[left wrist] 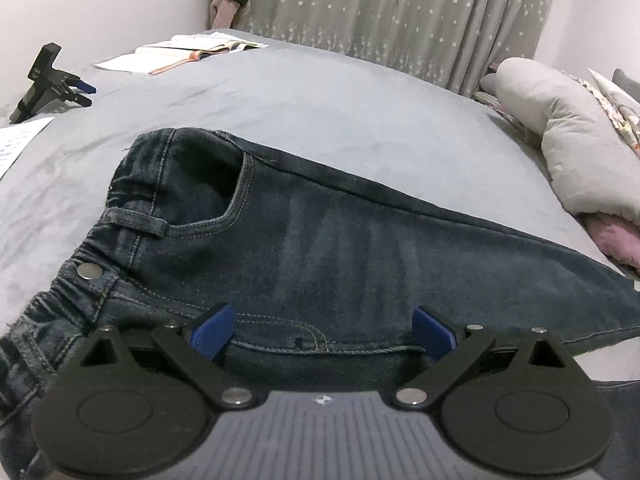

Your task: Fold clothes

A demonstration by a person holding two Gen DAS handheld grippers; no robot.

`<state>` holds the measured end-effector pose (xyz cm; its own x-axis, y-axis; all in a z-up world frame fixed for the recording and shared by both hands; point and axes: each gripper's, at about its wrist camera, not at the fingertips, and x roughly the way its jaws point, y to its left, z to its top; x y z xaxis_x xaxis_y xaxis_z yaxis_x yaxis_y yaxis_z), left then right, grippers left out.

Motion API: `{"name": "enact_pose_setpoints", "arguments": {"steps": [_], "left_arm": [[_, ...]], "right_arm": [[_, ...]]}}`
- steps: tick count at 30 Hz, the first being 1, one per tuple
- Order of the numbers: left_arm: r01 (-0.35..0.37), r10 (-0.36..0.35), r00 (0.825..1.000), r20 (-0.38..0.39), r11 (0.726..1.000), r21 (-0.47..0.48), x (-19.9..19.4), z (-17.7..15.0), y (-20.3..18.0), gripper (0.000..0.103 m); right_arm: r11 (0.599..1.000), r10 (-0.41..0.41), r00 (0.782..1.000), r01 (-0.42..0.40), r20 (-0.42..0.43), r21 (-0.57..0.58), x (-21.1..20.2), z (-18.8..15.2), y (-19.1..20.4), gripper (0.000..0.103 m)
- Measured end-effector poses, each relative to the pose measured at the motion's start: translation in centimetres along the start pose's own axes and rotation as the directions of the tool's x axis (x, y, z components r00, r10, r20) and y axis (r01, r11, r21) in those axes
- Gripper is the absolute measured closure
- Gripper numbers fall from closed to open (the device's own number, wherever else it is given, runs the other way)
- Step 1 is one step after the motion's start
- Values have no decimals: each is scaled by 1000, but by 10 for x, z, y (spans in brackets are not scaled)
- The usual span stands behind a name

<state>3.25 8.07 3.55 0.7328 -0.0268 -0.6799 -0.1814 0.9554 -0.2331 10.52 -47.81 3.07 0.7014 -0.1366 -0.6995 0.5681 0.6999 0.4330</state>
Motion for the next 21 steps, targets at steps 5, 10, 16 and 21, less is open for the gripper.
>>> {"name": "enact_pose_setpoints", "arguments": {"steps": [5, 10, 16, 21], "left_arm": [[9, -9, 1000, 0, 1000, -9, -1, 0, 0, 7], [21, -21, 1000, -1, 1000, -18, -3, 0, 0, 7], [20, -20, 1000, -14, 1000, 2, -1, -1, -1, 7], [21, -21, 1000, -23, 1000, 2, 0, 0, 2, 7]], "right_arm": [[990, 127, 987, -120, 99, -77, -29, 11, 10, 97], [969, 234, 955, -214, 181, -124, -62, 9, 1, 97], [991, 102, 993, -96, 66, -88, -34, -21, -41, 96], [989, 39, 997, -30, 62, -143, -28, -29, -35, 96]]}}
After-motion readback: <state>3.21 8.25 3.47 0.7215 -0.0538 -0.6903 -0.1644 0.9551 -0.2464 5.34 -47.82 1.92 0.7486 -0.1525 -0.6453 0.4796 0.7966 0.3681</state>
